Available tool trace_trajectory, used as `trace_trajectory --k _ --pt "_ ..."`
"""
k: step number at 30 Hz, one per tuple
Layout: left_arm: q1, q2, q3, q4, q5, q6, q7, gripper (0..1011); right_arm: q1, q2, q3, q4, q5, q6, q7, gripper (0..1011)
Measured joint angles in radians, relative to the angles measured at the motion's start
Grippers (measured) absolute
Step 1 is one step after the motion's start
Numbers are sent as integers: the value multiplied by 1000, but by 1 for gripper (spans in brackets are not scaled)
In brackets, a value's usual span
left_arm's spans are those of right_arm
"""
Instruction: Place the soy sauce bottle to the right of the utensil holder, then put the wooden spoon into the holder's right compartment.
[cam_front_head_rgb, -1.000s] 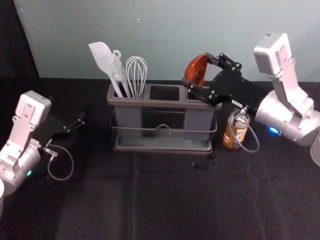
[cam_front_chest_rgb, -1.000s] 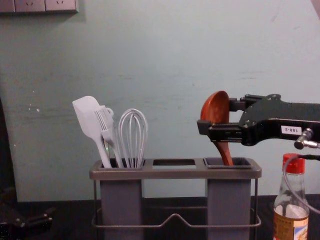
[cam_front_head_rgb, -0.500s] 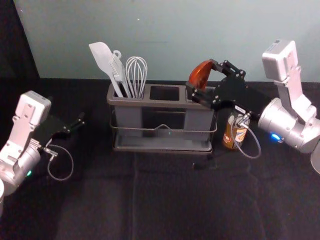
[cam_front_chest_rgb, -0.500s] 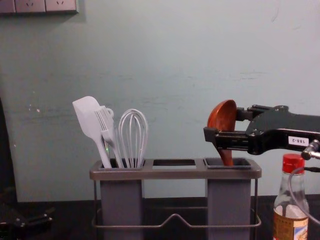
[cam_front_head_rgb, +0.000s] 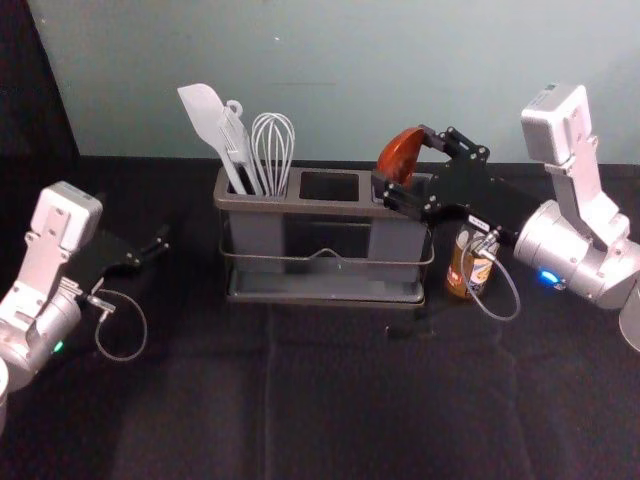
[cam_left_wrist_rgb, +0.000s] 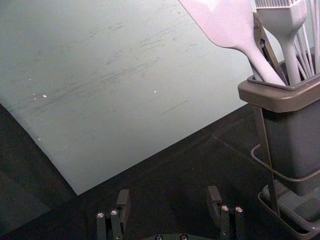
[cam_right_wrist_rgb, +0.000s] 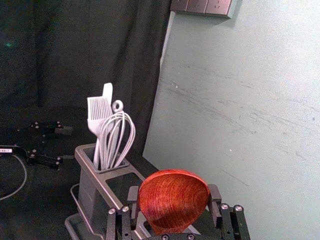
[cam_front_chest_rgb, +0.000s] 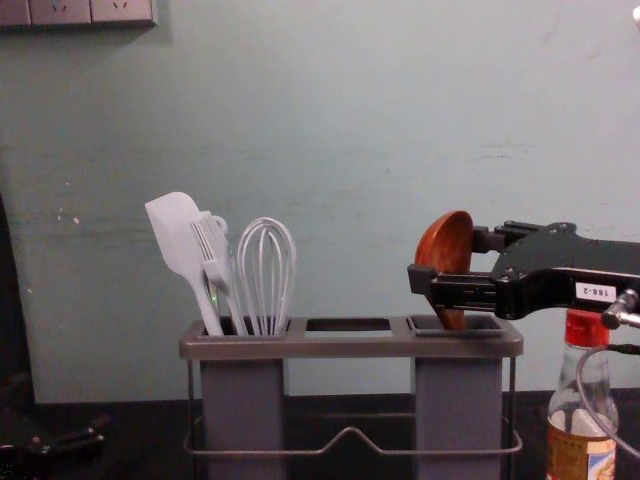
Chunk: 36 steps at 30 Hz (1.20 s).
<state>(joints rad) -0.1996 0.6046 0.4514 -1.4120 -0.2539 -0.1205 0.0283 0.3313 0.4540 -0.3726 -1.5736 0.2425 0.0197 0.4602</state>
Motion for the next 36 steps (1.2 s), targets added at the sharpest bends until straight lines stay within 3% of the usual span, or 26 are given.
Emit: trace_trajectory --k 7,15,31,36 --pt "0 0 0 0 0 0 0 1005 0 0 0 0 0 -2 0 838" --pt "0 0 0 0 0 0 0 1005 0 0 0 -1 -1 -4 -1 1004" --pt "0 0 0 0 0 0 0 1005 -2 3 -1 -6 -7 -15 -2 1004" --pt "0 0 0 0 0 0 0 1005 -23 12 11 -44 -12 -25 -16 1004"
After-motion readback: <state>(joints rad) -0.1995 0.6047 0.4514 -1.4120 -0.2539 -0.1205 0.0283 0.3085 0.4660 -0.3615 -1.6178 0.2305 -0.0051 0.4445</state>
